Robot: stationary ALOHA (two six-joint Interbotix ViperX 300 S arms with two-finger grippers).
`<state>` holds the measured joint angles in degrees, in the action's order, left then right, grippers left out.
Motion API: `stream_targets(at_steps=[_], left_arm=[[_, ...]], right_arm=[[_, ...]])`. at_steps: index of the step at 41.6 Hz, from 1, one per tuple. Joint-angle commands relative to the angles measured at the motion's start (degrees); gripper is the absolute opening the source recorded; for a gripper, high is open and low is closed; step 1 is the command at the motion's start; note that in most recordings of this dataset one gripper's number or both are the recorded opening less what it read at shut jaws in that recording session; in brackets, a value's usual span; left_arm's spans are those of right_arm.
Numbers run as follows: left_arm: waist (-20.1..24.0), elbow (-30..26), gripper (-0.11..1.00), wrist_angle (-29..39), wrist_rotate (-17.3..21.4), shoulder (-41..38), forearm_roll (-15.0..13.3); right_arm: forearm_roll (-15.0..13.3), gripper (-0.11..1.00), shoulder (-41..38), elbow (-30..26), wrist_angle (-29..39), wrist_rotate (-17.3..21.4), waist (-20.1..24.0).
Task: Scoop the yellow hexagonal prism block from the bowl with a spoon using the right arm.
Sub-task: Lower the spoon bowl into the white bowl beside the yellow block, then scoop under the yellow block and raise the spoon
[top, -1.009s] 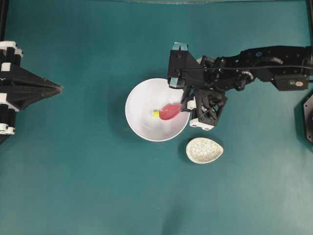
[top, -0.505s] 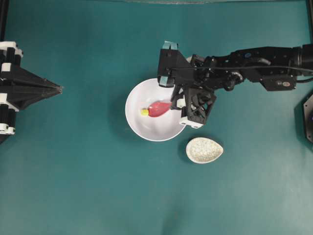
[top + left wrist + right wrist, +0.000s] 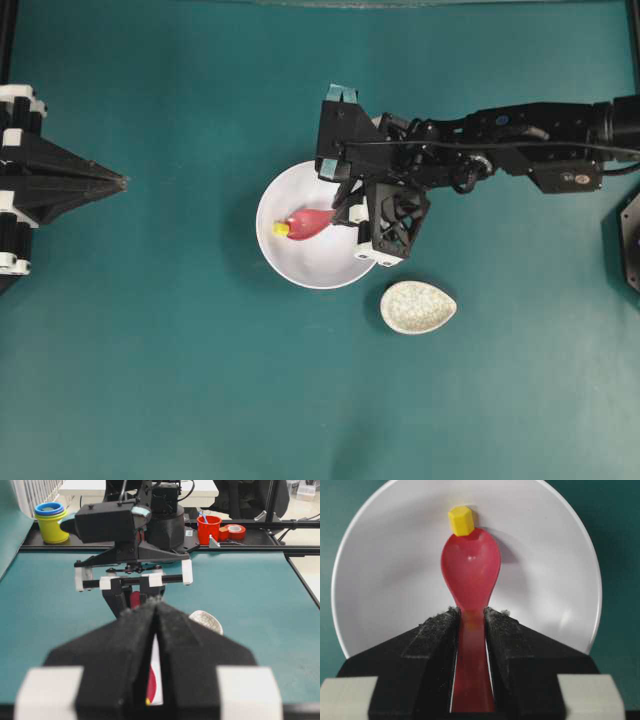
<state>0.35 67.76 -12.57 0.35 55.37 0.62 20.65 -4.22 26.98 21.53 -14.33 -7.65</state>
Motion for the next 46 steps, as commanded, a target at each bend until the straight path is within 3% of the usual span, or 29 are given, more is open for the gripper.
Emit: stream_targets(at_steps=[1,32,39,46], left_arm=[[0.1,-1.4,0.0,-0.4,0.1,-0.3,0.2],[0.1,-1.3,0.0,-0.4,0.1,-0.3,0.2],[0.1,-1.3,0.0,-0.4,0.1,-0.3,0.2],[0.1,-1.3,0.0,-0.4,0.1,-0.3,0.2]], right_arm=[[0.3,0.23,1.0,-1.2,-1.1,-0.1,0.3],[0.5,0.23,5.3,-0.3,-5.6,-0.1,0.8],[0.5,0.23,8.1,1.5,-10.0,-0.1,0.8],[0.4,0.23,12.8,5.3,-19.5,-0.1,1.6]])
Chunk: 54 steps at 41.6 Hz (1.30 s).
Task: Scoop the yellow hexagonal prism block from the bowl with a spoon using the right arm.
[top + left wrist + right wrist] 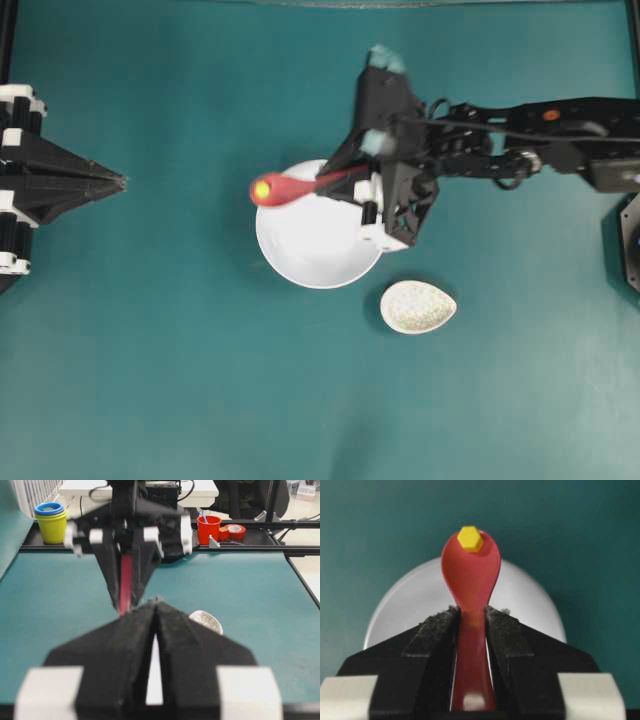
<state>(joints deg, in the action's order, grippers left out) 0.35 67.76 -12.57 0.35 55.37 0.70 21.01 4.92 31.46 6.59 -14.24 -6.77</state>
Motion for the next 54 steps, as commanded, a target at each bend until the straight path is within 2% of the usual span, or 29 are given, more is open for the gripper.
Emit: stream_targets(at_steps=[1,7,14,23,54], left_arm=[[0.1,-1.3,0.0,-0.4,0.1,-0.3,0.1],[0.1,-1.3,0.0,-0.4,0.1,-0.3,0.1],[0.1,-1.3,0.0,-0.4,0.1,-0.3,0.1],[0.1,-1.4,0.0,-0.4,0.1,-0.3,0.1],[0.1,-1.3,0.0,0.4,0.1,-0.3,0.1]], right_arm=[[0.1,0.23,4.3,1.3,-5.9,-0.2,0.9],[-0.3,0.23,8.8,6.5,-16.3,-0.2,2.5],[-0.6,0.23,13.8,11.1,-22.2,-0.2,4.6],[-0.6,0.23,17.1,13.6,-22.8,0.0,5.2],[-0.6,0.23,17.1,13.7,-22.9,0.5,5.5]])
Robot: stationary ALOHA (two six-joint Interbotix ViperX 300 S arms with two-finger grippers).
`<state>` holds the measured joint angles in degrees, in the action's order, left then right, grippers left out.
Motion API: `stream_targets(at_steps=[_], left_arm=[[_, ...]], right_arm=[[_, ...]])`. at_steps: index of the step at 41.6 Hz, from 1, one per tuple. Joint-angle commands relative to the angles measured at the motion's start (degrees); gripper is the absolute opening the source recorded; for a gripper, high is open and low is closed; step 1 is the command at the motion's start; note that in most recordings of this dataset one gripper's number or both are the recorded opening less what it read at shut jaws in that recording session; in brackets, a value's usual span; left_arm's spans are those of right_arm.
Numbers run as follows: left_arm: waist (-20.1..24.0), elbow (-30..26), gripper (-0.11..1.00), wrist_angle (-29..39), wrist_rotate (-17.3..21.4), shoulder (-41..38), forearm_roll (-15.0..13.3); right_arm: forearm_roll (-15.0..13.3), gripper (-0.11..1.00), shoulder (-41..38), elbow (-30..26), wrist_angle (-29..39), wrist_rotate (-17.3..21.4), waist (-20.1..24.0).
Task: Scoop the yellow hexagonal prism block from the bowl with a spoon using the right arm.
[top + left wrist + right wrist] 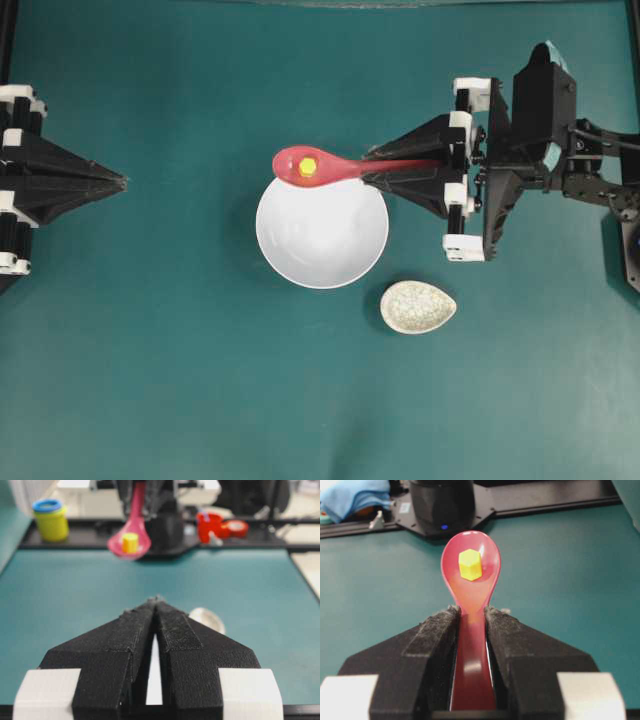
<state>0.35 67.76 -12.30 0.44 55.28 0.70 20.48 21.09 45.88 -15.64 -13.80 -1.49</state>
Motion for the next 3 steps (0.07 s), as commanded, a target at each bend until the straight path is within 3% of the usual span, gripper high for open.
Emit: stream_targets(at_steps=[1,3], left_arm=[[0.1,-1.2,0.0,1.0,0.0,-0.2,0.1],[0.1,-1.2,0.0,2.8,0.1,-0.1,0.1]], right_arm=[[-0.1,0.23,1.0,-0.6,-0.7,0.1,0.3],[-0.1,0.23,1.0,-0.7,-0.7,0.1,0.3]])
